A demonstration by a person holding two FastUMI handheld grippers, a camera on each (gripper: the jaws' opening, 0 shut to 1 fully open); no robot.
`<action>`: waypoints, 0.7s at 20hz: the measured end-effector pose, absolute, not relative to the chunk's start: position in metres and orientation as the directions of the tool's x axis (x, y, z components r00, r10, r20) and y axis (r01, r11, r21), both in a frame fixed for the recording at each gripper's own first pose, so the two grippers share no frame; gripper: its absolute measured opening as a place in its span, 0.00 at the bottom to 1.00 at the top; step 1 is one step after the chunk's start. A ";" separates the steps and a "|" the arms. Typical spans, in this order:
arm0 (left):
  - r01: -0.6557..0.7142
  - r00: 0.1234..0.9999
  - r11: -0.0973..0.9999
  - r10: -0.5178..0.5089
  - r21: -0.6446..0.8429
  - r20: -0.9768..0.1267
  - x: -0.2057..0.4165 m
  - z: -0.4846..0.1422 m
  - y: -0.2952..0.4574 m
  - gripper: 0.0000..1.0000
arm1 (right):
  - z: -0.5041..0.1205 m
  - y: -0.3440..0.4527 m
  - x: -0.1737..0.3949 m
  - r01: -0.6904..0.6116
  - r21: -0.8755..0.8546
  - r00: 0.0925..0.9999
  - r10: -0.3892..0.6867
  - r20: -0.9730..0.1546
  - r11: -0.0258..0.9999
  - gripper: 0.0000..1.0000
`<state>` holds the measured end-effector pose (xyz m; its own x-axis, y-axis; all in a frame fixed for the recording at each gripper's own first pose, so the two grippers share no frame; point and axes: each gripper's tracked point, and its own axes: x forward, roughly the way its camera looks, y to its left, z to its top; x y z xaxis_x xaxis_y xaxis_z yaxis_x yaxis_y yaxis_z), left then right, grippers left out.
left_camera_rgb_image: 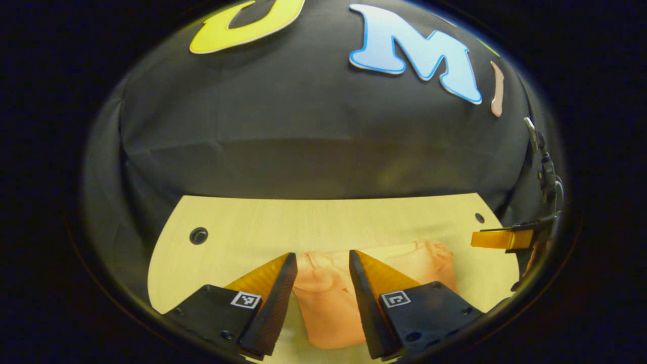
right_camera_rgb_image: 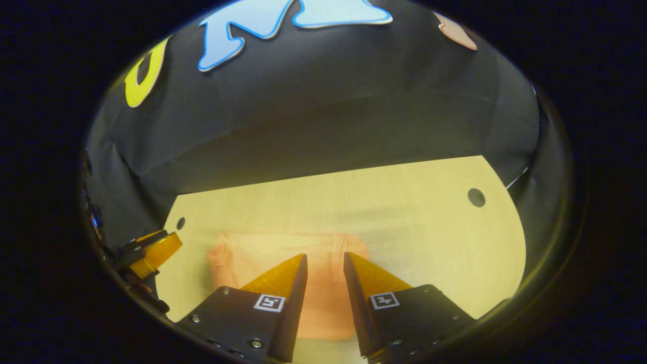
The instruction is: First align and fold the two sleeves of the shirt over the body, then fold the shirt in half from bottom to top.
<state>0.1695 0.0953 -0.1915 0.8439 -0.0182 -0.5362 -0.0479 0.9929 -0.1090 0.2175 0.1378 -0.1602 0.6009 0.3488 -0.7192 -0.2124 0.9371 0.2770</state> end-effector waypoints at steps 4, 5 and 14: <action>-0.039 0.865 0.993 -0.021 -0.109 -0.501 0.114 -0.135 0.077 0.71 | -0.098 0.125 0.183 -0.205 0.310 0.644 0.366 -0.671 0.928 0.47; -0.035 0.872 0.994 -0.022 -0.107 -0.489 0.102 -0.122 0.072 0.67 | -0.083 0.121 0.170 -0.207 0.316 0.655 0.372 -0.658 0.926 0.47; -0.026 0.927 0.992 -0.023 -0.123 -0.375 0.002 -0.045 0.035 0.67 | -0.015 0.103 0.072 -0.296 0.318 0.723 0.429 -0.542 0.901 0.47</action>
